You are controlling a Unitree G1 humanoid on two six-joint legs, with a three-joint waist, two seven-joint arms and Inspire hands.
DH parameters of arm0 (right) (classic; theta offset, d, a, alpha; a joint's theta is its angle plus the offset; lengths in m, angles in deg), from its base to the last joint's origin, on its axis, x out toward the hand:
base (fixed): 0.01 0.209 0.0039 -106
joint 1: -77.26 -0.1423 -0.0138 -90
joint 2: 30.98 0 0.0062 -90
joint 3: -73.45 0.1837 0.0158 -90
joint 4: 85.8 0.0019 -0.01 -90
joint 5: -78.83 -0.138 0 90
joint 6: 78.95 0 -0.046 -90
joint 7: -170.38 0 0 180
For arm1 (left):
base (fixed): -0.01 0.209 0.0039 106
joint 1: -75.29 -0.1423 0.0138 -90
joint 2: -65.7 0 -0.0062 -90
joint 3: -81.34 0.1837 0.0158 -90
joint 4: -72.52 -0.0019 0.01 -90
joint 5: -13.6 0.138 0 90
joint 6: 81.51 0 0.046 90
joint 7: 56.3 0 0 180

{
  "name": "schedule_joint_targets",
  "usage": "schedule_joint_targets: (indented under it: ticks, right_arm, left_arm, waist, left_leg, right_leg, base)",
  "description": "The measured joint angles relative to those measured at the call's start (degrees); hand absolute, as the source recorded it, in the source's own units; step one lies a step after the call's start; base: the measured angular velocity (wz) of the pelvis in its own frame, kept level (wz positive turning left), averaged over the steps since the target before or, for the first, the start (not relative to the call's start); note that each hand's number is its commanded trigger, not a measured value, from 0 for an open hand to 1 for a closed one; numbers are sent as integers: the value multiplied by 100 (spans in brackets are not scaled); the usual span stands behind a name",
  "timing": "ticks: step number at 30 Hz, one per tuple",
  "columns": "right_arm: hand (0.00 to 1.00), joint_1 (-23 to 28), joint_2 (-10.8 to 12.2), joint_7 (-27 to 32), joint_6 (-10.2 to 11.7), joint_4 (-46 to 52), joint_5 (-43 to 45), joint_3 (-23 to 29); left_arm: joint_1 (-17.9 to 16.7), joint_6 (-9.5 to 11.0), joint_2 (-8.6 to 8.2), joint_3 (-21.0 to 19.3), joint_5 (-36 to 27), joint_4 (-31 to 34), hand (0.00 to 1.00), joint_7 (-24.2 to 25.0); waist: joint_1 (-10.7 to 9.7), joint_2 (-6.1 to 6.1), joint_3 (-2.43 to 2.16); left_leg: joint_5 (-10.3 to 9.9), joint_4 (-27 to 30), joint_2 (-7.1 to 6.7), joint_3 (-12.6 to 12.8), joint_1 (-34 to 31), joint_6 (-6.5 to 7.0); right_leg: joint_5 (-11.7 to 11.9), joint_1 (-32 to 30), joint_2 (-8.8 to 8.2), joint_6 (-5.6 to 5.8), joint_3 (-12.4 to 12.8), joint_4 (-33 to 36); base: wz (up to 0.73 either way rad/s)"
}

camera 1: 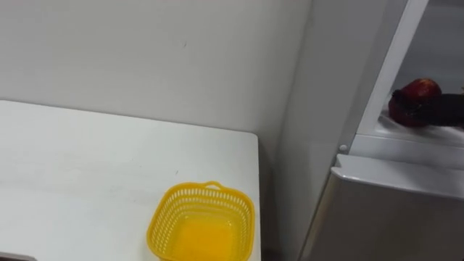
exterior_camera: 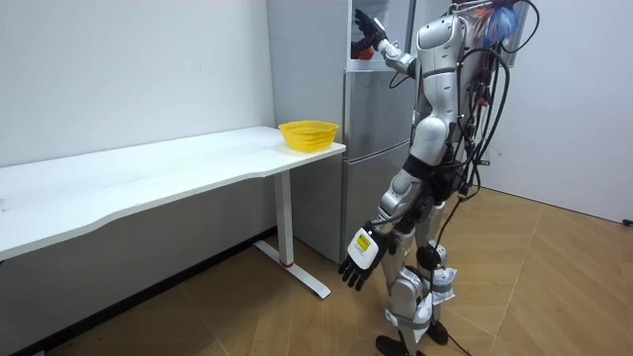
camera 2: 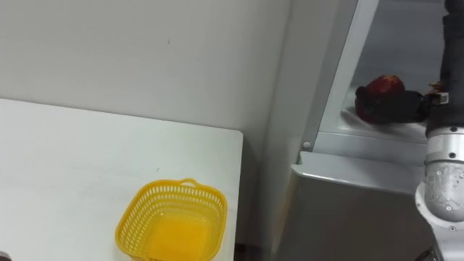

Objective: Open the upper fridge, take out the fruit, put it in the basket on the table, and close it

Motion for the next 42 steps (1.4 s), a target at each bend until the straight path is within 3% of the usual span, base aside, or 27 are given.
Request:
schedule_joint_targets:
  ticks: [12,23,38,39,40,41,42]
  right_arm:
    - [0,1,-74,-564,-28,-257,-202,-235]
    - [0,1,-93,-951,-21,-520,-446,-221]
    - [0,-149,-127,-1512,-49,-1301,-1129,-183]
    - [8,-181,-128,-1577,-95,-1336,-1199,-175]
    - [40,-191,-130,-1599,-110,-1349,-1234,-169]
    - [100,-193,-130,-1643,-136,-1371,-1279,-144]
    - [100,-194,-130,-1665,-159,-1386,-1323,-140]
  left_arm:
    - [-15,0,4,-49,-9,-1,0,-1]
    - [-32,-23,19,-51,-11,-1,0,0]
    - [50,-212,38,-58,-27,6,0,128]
    - [46,-250,38,-58,-26,7,0,141]
    - [40,-267,38,-58,-26,7,0,154]
    - [37,-330,38,-60,-27,10,0,194]
    - [28,-375,38,-59,-26,10,0,220]
  waist:
    - [-14,-25,42]
    - [-18,-84,32]
    - [-23,-86,15]
    - [-29,-70,6]
    - [-39,-61,1]
    - [-41,-42,-10]
    - [-39,-22,-23]
  left_leg:
    - [0,-10,-3,2,-4,1]
    - [0,9,-1,1,5,2]
    - [-5,139,-1,-84,-23,9]
    - [-6,155,-1,-95,-33,10]
    - [-6,165,-1,-102,-39,10]
    - [-6,176,-1,-115,-49,11]
    - [-6,181,-1,-120,-50,10]
  right_leg:
    - [1,15,-11,-2,-44,2]
    - [8,38,-11,-12,-50,6]
    - [22,115,-24,-32,-190,12]
    - [22,115,-24,-33,-199,13]
    - [23,116,-24,-33,-207,13]
    - [24,120,-26,-35,-234,13]
    - [25,122,-27,-37,-247,13]
  base:
    - [0]
    - [0]
    - [3]
    - [4]
    - [6]
    - [5]
    - [5]
